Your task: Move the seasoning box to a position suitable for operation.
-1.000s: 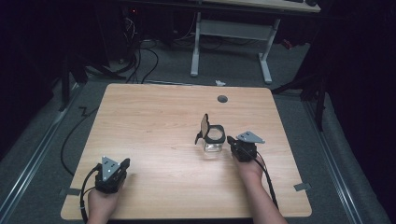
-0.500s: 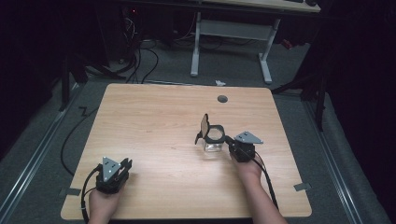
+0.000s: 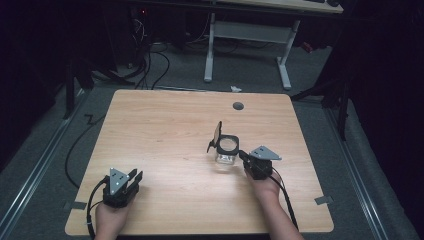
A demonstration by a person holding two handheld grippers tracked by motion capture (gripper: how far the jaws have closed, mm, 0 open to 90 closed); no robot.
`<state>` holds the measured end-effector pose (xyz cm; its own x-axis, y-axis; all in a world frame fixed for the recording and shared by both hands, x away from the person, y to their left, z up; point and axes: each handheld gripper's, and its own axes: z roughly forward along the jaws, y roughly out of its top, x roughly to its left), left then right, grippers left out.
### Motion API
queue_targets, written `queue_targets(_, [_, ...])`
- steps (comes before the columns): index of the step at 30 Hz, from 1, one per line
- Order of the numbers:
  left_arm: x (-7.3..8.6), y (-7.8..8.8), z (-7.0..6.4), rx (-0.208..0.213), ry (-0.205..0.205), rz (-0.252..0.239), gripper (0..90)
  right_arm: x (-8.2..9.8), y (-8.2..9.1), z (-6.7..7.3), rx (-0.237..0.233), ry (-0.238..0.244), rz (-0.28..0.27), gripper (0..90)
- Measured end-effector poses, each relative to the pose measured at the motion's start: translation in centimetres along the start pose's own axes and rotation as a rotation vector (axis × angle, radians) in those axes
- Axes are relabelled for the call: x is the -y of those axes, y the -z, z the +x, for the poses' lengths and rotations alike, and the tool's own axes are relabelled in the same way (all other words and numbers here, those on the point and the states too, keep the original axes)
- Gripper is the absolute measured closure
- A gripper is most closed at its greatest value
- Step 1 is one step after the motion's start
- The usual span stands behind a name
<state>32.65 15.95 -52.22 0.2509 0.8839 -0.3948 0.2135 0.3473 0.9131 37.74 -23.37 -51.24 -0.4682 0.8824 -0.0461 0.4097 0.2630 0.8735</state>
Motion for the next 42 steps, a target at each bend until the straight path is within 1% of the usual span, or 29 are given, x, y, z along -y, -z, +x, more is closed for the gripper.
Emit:
queue_targets(4, [-0.1,0.1,0.1,0.002,0.003,-0.005,74.0,0.2,0.3,0.7,-0.015,-0.001,-0.002,90.0])
queue_targets(5, [-0.2,0.1,0.1,0.002,0.004,-0.002,73.7,0.2,0.3,0.9,-0.023,0.001,-0.005,90.0])
queue_targets(6, [-0.2,0.1,0.1,0.000,0.007,-0.006,73.0,0.2,0.3,1.5,-0.039,0.008,-0.003,90.0])
queue_targets(7, [-0.2,0.1,0.1,-0.001,0.008,-0.007,73.0,0.2,0.3,1.5,-0.039,0.008,-0.003,90.0])
queue_targets(9, [-0.2,0.1,0.1,0.003,0.001,-0.003,72.4,0.2,0.3,2.0,-0.060,0.005,0.001,90.0])
queue_targets(10, [-0.2,0.1,0.0,0.005,0.002,-0.007,72.3,0.2,0.2,2.4,-0.075,0.016,0.000,90.0])
queue_targets(12, [-0.3,0.1,0.1,0.005,0.001,-0.005,71.8,0.4,0.3,2.8,-0.083,0.027,0.007,90.0])
queue_targets(14, [-0.3,0.1,0.1,0.002,0.006,-0.010,71.5,0.5,0.4,2.6,-0.061,0.029,0.006,90.0])
queue_targets(16, [-0.3,0.1,0.2,0.002,0.003,-0.013,71.4,0.5,0.3,1.9,-0.047,0.006,0.007,90.0])
queue_targets(18, [-0.2,0.1,0.2,0.002,-0.005,-0.009,71.7,0.2,0.0,0.8,-0.022,-0.013,0.002,90.0])
queue_targets(21, [-0.2,0.1,0.2,0.002,-0.002,-0.008,71.6,-0.5,-0.7,-0.3,-0.001,-0.034,0.002,90.0])
queue_targets(23, [-0.2,0.2,0.1,0.002,0.001,-0.008,70.7,-1.0,-1.4,-0.8,0.010,-0.047,0.005,90.0])
queue_targets(26, [-0.2,0.1,0.1,0.001,0.002,-0.005,70.3,-1.6,-2.5,-1.2,0.022,-0.049,0.009,90.0])
queue_targets(30, [-0.1,0.1,0.1,0.002,0.011,-0.004,69.6,-2.0,-3.7,-1.7,0.032,-0.064,0.016,90.0])
queue_targets(34, [-0.1,0.2,0.0,0.005,0.009,-0.006,69.6,-2.0,-4.6,-1.7,0.028,-0.054,0.038,90.0])
queue_targets(37, [-0.1,0.3,-0.2,0.011,0.003,-0.004,69.6,-2.0,-4.8,-1.6,0.021,-0.041,0.043,90.0])
queue_targets(38, [0.0,0.3,-0.2,0.012,0.008,-0.006,69.6,-2.0,-4.8,-1.5,0.016,-0.041,0.041,90.0])
queue_targets(42, [0.1,0.2,-0.3,0.014,0.005,0.004,69.6,-2.0,-4.5,-1.0,0.006,-0.020,0.037,90.0])
